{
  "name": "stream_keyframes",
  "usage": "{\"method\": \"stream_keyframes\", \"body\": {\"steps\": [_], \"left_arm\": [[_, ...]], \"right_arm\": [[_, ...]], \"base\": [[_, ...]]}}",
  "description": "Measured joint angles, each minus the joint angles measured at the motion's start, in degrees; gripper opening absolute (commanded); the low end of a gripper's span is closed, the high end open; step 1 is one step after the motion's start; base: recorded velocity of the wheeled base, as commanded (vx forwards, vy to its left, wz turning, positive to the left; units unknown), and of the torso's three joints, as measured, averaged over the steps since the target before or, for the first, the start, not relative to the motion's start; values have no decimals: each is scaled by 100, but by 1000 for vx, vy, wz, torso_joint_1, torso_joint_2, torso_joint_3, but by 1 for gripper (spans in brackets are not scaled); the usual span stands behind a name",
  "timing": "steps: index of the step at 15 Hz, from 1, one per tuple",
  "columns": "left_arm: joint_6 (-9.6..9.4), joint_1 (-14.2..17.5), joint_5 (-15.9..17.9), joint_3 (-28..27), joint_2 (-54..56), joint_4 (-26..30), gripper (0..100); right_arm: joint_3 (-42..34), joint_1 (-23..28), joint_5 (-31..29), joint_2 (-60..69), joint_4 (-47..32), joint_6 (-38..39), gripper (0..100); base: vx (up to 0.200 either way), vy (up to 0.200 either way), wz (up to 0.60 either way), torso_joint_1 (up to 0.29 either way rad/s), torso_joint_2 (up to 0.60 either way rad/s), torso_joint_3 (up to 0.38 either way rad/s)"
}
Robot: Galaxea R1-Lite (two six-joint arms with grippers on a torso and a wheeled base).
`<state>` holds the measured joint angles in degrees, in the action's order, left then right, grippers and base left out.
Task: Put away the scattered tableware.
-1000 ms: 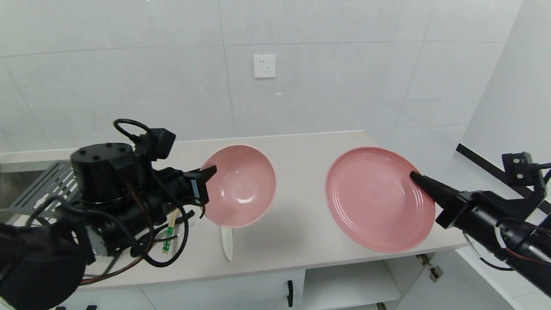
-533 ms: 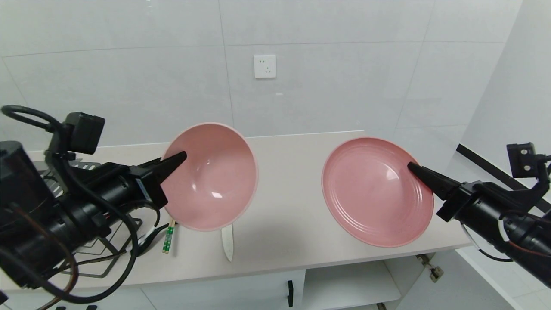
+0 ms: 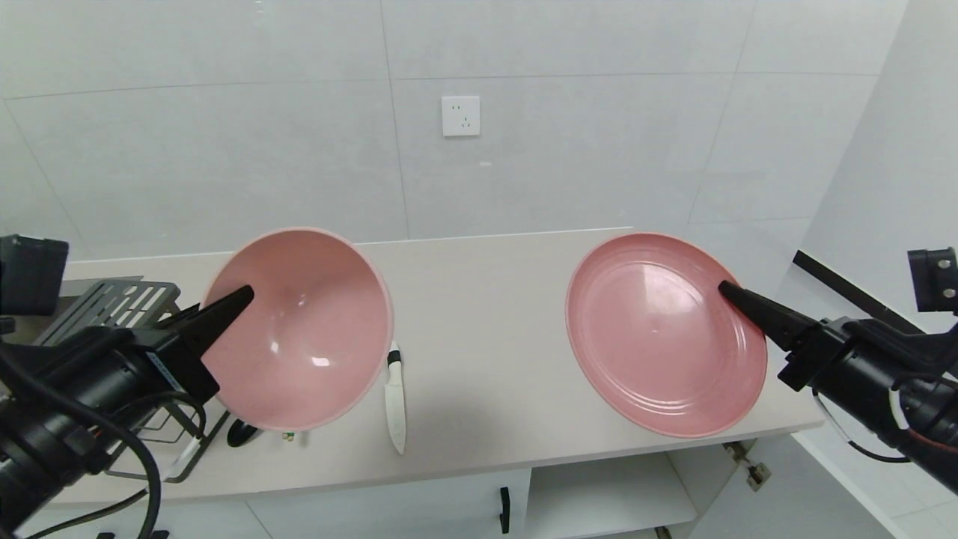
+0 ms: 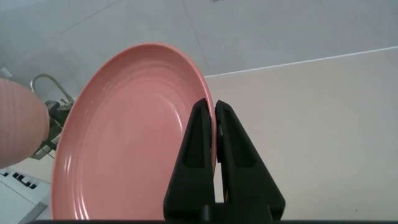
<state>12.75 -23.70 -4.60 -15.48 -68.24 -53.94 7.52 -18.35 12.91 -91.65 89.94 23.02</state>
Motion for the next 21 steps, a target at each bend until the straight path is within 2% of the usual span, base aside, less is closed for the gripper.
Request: {"method": "stream_keyframes", "body": {"steps": [3,12,18,21], "left_arm": [[-15,-26,-246,162,-2,-2,0],[-2,-44,-257,380,-33,-61,0],[-11,-66,-262,503,-168,-216,0],[-17,-66,-262,518,-195,-213,0]], "right_arm": [[-28,0,-18,100,0,-71,0],[90,-210,-44,151,0,-873,0],[30,-232,-44,157,9,-991,0],[28,-235,-46,155,-4,-991,0]], "base": [[0,0,0,0,0,0],[0,0,0,0,0,0],[-200,0,0,3,-1,2],[0,0,0,0,0,0]]}}
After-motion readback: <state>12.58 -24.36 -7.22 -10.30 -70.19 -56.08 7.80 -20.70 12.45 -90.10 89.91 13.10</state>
